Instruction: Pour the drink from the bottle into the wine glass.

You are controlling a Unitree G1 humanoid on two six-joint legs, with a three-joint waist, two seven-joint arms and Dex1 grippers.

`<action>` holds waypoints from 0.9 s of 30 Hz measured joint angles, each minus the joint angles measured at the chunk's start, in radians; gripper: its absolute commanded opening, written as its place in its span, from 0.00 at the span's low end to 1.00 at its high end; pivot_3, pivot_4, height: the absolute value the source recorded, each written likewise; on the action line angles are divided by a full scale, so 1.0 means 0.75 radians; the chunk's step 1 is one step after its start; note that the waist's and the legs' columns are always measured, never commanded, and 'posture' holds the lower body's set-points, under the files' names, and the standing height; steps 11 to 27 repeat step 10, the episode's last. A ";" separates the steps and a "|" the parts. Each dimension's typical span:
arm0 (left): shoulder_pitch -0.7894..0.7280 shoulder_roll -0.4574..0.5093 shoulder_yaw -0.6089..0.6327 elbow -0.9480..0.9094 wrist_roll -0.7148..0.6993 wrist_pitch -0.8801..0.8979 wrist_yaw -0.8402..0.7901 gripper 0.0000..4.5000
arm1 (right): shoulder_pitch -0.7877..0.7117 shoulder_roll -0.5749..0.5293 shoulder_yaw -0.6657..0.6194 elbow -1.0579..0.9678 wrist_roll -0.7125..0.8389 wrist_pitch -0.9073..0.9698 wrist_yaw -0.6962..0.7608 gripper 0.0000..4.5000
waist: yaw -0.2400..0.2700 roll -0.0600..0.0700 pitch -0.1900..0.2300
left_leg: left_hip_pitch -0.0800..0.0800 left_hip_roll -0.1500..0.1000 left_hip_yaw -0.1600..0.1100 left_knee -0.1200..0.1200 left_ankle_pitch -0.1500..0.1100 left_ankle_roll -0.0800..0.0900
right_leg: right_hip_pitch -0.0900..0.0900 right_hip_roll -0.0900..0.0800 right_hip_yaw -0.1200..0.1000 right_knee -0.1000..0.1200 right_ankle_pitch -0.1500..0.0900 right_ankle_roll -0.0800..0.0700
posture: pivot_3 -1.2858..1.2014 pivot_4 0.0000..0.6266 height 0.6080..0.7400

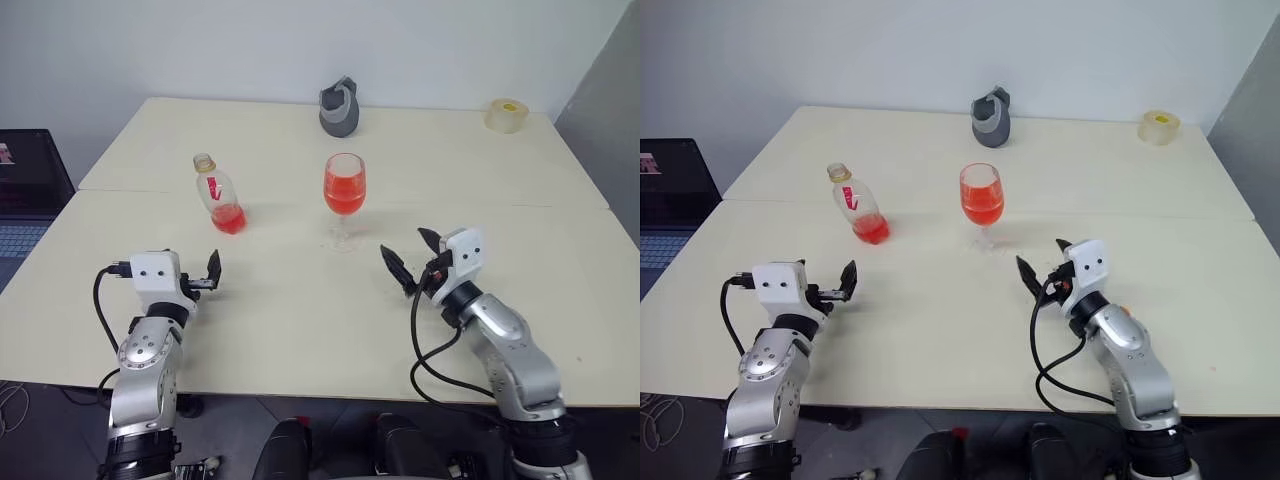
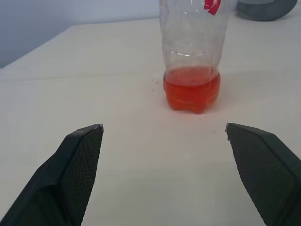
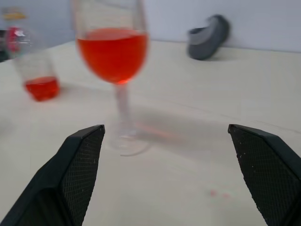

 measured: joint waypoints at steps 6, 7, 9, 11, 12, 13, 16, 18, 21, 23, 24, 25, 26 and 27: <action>0.058 -0.039 -0.027 -0.076 -0.031 0.059 -0.015 0.99 | 0.000 0.023 -0.094 0.243 -0.072 -0.234 -0.068 1.00 | -0.003 0.000 0.000 | 0.001 0.001 0.002 -0.001 0.000 0.000 | 0.000 0.001 0.001 0.000 0.000 0.000 | 0.52 0.24 1.00; 0.067 -0.041 -0.031 -0.076 -0.043 0.070 -0.025 0.99 | 0.000 0.017 -0.098 0.266 -0.082 -0.255 -0.067 1.00 | -0.003 0.000 0.000 | 0.001 0.001 0.002 -0.001 0.000 0.000 | 0.000 0.001 0.001 0.000 0.000 0.000 | 0.52 0.24 1.00; 0.075 -0.048 -0.041 -0.076 -0.049 0.074 -0.039 0.99 | 0.001 0.014 -0.098 0.295 -0.087 -0.286 -0.062 1.00 | -0.004 0.000 0.000 | 0.001 0.001 0.002 -0.001 0.000 0.000 | 0.000 0.001 0.001 0.000 0.000 0.000 | 0.52 0.24 1.00; 0.075 -0.048 -0.045 -0.076 -0.049 0.072 -0.044 0.99 | 0.001 0.014 -0.097 0.298 -0.087 -0.292 -0.059 1.00 | -0.004 0.000 0.000 | 0.001 0.001 0.002 -0.001 0.000 0.000 | 0.000 0.001 0.002 0.000 0.000 0.000 | 0.52 0.24 1.00; 0.075 -0.048 -0.045 -0.076 -0.049 0.072 -0.044 0.99 | 0.001 0.014 -0.097 0.298 -0.087 -0.292 -0.059 1.00 | -0.004 0.000 0.000 | 0.001 0.001 0.002 -0.001 0.000 0.000 | 0.000 0.001 0.002 0.000 0.000 0.000 | 0.52 0.24 1.00; 0.075 -0.048 -0.045 -0.076 -0.049 0.072 -0.044 0.99 | 0.001 0.014 -0.097 0.298 -0.087 -0.292 -0.059 1.00 | -0.004 0.000 0.000 | 0.001 0.001 0.002 -0.001 0.000 0.000 | 0.000 0.001 0.002 0.000 0.000 0.000 | 0.52 0.24 1.00; 0.075 -0.048 -0.045 -0.076 -0.049 0.072 -0.044 0.99 | 0.001 0.014 -0.097 0.298 -0.087 -0.292 -0.059 1.00 | -0.004 0.000 0.000 | 0.001 0.001 0.002 -0.001 0.000 0.000 | 0.000 0.001 0.002 0.000 0.000 0.000 | 0.52 0.24 1.00; 0.075 -0.048 -0.045 -0.076 -0.049 0.072 -0.044 0.99 | 0.001 0.014 -0.097 0.298 -0.087 -0.292 -0.059 1.00 | -0.004 0.000 0.000 | 0.001 0.001 0.002 -0.001 0.000 0.000 | 0.000 0.001 0.002 0.000 0.000 0.000 | 0.52 0.24 1.00; 0.075 -0.048 -0.045 -0.076 -0.049 0.072 -0.044 0.99 | 0.001 0.014 -0.097 0.298 -0.087 -0.292 -0.059 1.00 | -0.004 0.000 0.000 | 0.001 0.001 0.002 -0.001 0.000 0.000 | 0.000 0.001 0.002 0.000 0.000 0.000 | 0.52 0.24 1.00; 0.075 -0.048 -0.045 -0.076 -0.049 0.072 -0.044 0.99 | 0.001 0.014 -0.097 0.298 -0.087 -0.292 -0.059 1.00 | -0.004 0.000 0.000 | 0.001 0.001 0.002 -0.001 0.000 0.000 | 0.000 0.001 0.002 0.000 0.000 0.000 | 0.52 0.24 1.00; 0.075 -0.048 -0.045 -0.076 -0.049 0.072 -0.044 0.99 | 0.001 0.014 -0.097 0.298 -0.087 -0.292 -0.059 1.00 | -0.004 0.000 0.000 | 0.001 0.001 0.002 -0.001 0.000 0.000 | 0.000 0.001 0.002 0.000 0.000 0.000 | 0.52 0.24 1.00; 0.075 -0.048 -0.045 -0.076 -0.049 0.072 -0.044 0.99 | 0.001 0.014 -0.097 0.298 -0.087 -0.292 -0.059 1.00 | -0.004 0.000 0.000 | 0.001 0.001 0.002 -0.001 0.000 0.000 | 0.000 0.001 0.002 0.000 0.000 0.000 | 0.52 0.24 1.00; 0.075 -0.048 -0.045 -0.076 -0.049 0.072 -0.044 0.99 | 0.001 0.014 -0.097 0.298 -0.087 -0.292 -0.059 1.00 | -0.004 0.000 0.000 | 0.001 0.001 0.002 -0.001 0.000 0.000 | 0.000 0.001 0.002 0.000 0.000 0.000 | 0.52 0.24 1.00; 0.075 -0.048 -0.045 -0.076 -0.049 0.072 -0.044 0.99 | 0.001 0.014 -0.097 0.298 -0.087 -0.292 -0.059 1.00 | -0.004 0.000 0.000 | 0.001 0.001 0.002 -0.001 0.000 0.000 | 0.000 0.001 0.002 0.000 0.000 0.000 | 0.52 0.24 1.00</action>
